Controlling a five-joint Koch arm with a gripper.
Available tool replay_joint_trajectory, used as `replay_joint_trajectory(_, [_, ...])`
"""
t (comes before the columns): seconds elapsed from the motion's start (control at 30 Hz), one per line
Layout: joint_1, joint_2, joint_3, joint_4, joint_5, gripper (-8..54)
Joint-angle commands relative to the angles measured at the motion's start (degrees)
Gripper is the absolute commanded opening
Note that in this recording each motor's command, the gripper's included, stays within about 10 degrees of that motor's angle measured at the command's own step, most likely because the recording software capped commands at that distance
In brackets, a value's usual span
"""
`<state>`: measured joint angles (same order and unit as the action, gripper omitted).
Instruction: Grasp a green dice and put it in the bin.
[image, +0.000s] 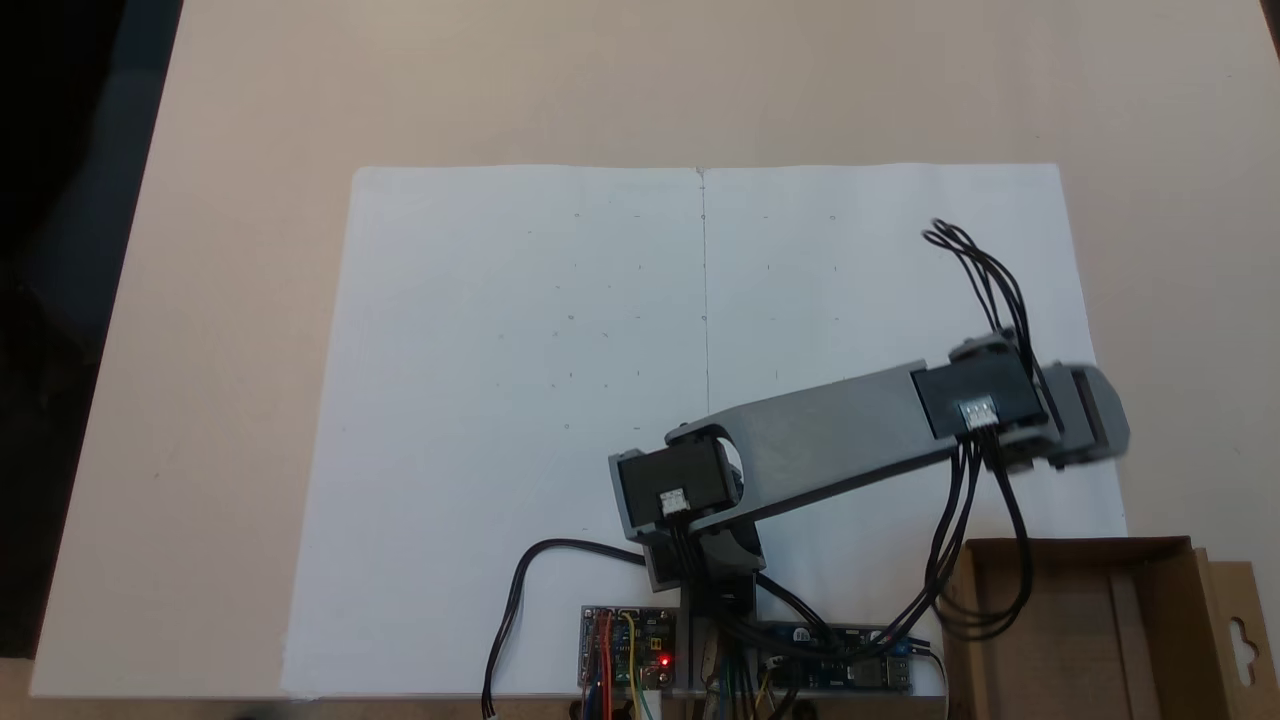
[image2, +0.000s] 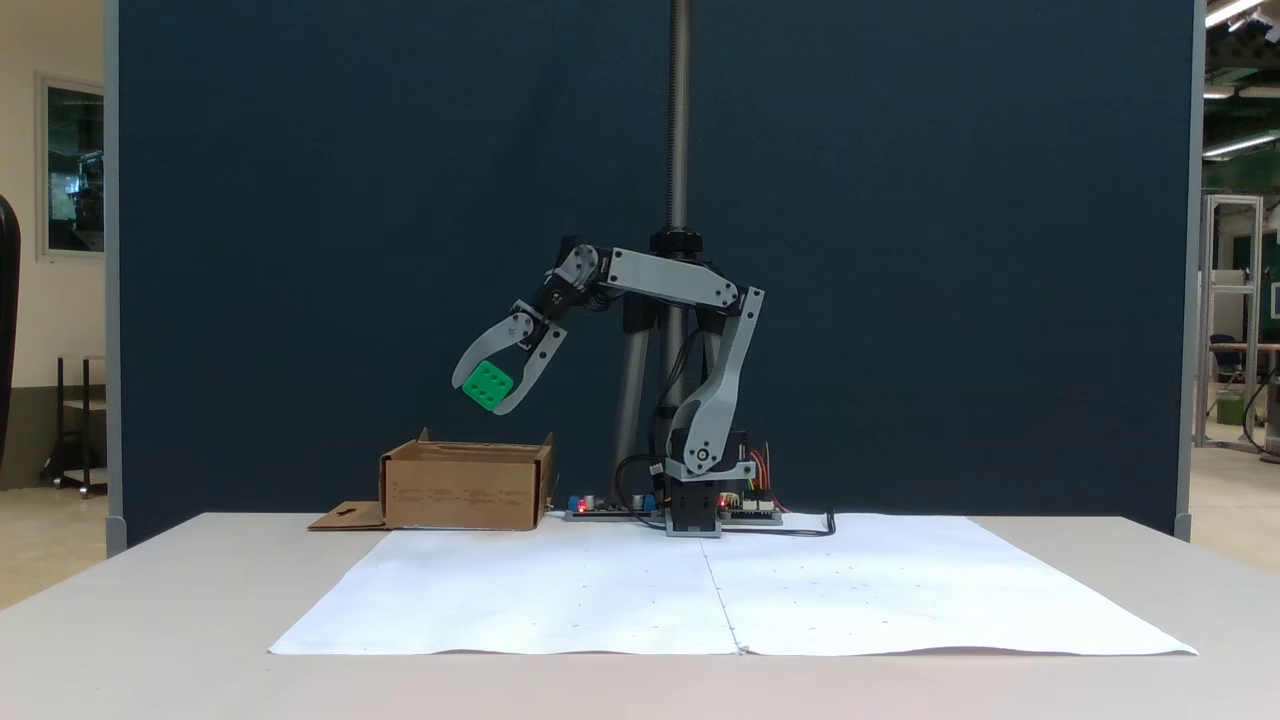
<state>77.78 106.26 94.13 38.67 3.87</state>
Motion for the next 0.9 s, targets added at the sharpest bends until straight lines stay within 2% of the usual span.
replay_joint_trajectory(0.0, [4.0, 1.4, -3.5, 0.4, -7.1, 16.2])
replay_joint_trajectory(0.27, [15.0, -2.3, -3.8, 0.3, -15.8, 16.3])
replay_joint_trajectory(0.57, [26.5, -11.3, -9.6, 0.1, -25.8, 16.3])
replay_joint_trajectory(0.87, [28.5, -17.6, -10.5, -0.7, -28.7, 16.7])
